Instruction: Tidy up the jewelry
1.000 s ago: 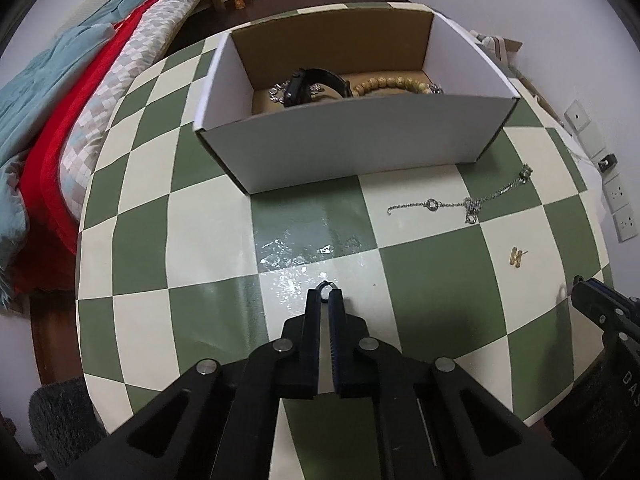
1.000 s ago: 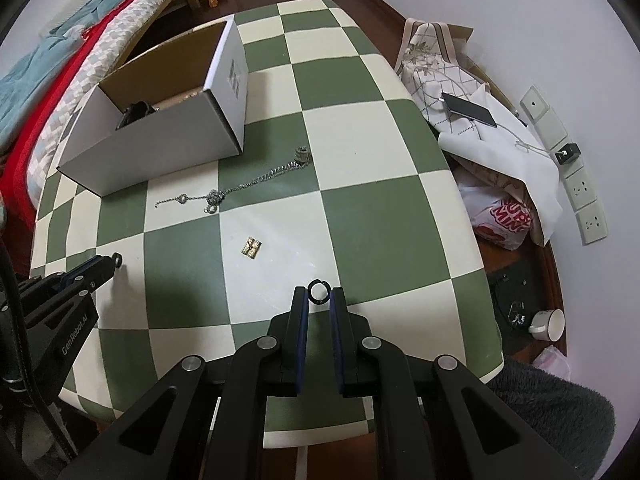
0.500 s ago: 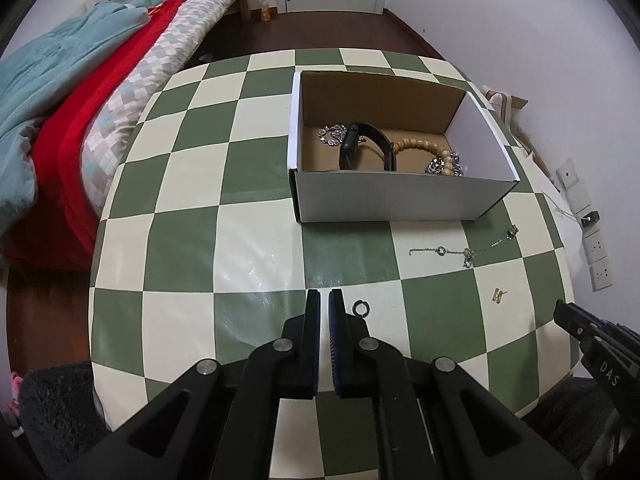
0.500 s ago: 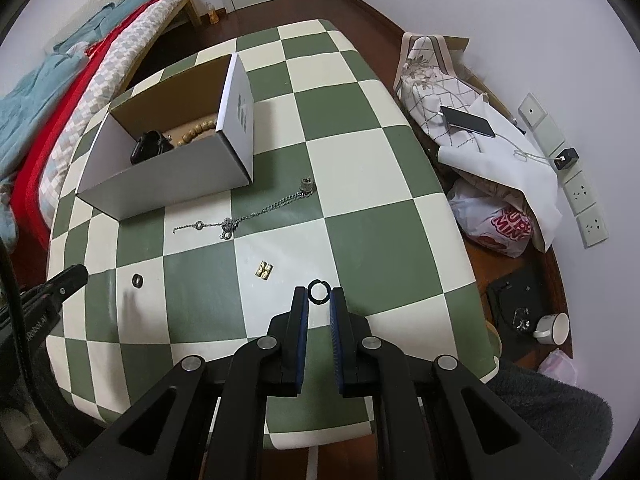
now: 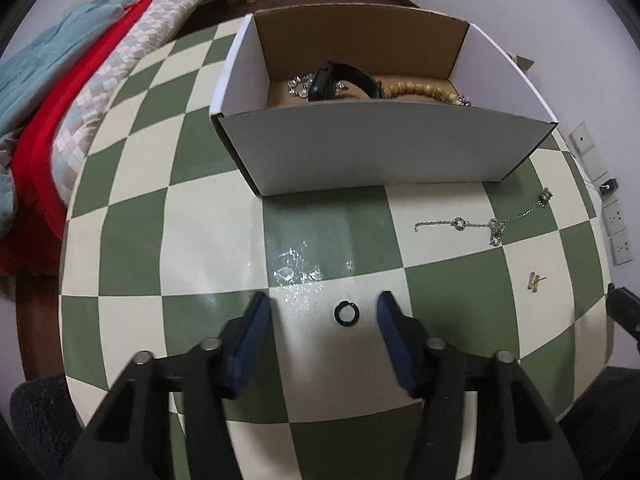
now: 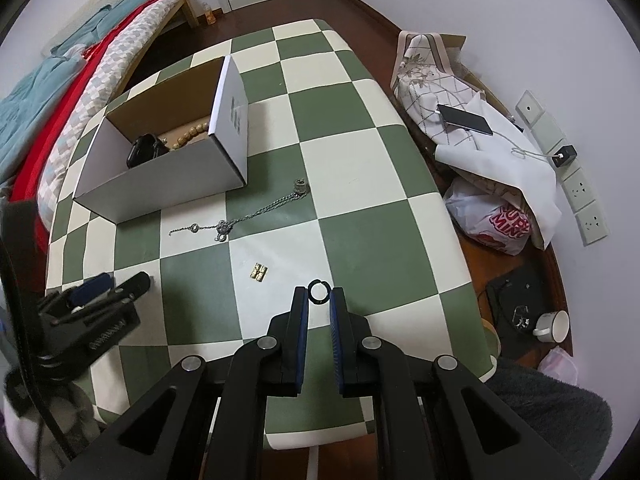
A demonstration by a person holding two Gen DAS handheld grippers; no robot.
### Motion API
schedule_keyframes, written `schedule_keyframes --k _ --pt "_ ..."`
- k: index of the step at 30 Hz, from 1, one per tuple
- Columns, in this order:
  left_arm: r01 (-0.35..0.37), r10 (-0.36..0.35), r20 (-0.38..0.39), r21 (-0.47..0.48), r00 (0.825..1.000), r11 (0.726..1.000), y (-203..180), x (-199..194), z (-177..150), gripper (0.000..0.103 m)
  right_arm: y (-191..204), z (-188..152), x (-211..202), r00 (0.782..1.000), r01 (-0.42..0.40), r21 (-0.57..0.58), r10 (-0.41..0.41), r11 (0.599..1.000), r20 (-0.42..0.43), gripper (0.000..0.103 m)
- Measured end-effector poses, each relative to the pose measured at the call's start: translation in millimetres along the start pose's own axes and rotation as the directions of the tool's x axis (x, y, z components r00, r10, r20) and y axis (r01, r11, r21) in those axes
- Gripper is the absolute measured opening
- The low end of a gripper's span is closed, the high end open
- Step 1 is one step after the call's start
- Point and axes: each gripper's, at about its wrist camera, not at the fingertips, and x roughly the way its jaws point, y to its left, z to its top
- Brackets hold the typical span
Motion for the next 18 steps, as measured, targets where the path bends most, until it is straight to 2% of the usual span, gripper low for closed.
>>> schedule_keyframes --k 1,3,12,18 --pt "0.008 -0.008 0.007 0.001 1.000 1.000 -1.0 -1.3 0.0 0.009 -0.6 0.3 0.0 1.000 -0.001 0.000 0.001 1.000 0.000 0.011" --pt "-0.014 0.014 0.004 0.019 1.000 1.000 -4.3 -1.4 0.9 0.009 0.0 0.8 -0.3 1.000 0.000 -0.001 0.000 1.000 0.002 0.011" --pt "0.011 -0.011 0.040 0.011 0.999 1.000 -5.8 -25.7 0.6 0.009 7.0 7.3 -10.0 0.999 -0.019 -0.012 0.019 1.000 0.027 0.011" --pt "0.044 -0.040 0.152 -0.020 0.988 0.999 9.8 -83.5 25.0 0.009 19.7 25.8 -34.8 0.995 -0.064 -0.039 0.067 0.997 0.078 0.011"
